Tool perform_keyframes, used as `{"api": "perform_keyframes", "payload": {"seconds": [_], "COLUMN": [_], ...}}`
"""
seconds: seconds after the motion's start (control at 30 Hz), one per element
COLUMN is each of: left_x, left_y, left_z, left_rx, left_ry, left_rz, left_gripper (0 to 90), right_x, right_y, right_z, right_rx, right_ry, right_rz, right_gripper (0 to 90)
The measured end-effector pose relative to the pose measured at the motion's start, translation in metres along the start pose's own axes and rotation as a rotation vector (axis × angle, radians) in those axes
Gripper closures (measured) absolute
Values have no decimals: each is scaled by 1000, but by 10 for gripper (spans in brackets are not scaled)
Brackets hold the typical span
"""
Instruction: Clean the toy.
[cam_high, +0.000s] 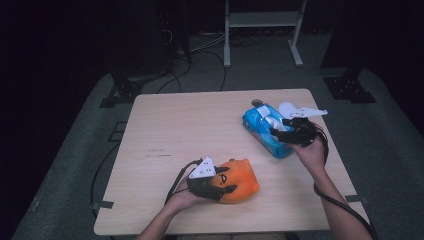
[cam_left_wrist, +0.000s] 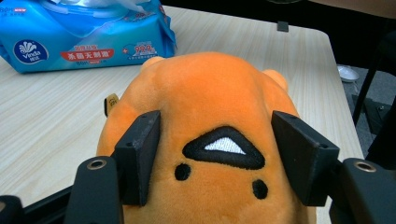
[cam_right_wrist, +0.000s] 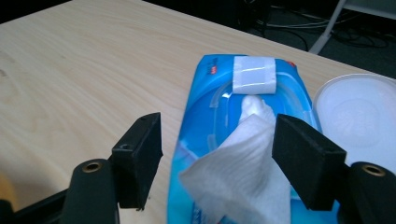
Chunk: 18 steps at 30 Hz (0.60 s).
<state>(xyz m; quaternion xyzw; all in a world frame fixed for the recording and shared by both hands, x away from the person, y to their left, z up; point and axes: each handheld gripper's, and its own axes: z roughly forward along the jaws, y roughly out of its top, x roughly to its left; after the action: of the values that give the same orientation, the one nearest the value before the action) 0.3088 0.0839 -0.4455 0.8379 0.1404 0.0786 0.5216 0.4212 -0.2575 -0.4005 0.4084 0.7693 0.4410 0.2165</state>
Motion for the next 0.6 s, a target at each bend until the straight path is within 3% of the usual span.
{"api": "perform_keyframes", "payload": {"seconds": [0.13, 0.23, 0.43, 0.6], "left_x": [-1, -2, -2, -2], "left_y": [0, 0, 1, 2], "left_z": [1, 2, 2, 3], "left_rx": [-2, -1, 2, 5], "left_ry": [2, 2, 1, 6], "left_rz": [2, 1, 4, 6], "left_gripper": [343, 329, 318, 291], "right_x": [-6, -9, -17, -22], "right_y": [1, 0, -3, -1], "right_z": [13, 22, 28, 25], "right_rx": [25, 56, 95, 115], "right_ry": [-13, -46, -60, -41], "right_rz": [20, 35, 88, 133], "right_gripper": [351, 426, 753, 851]}}
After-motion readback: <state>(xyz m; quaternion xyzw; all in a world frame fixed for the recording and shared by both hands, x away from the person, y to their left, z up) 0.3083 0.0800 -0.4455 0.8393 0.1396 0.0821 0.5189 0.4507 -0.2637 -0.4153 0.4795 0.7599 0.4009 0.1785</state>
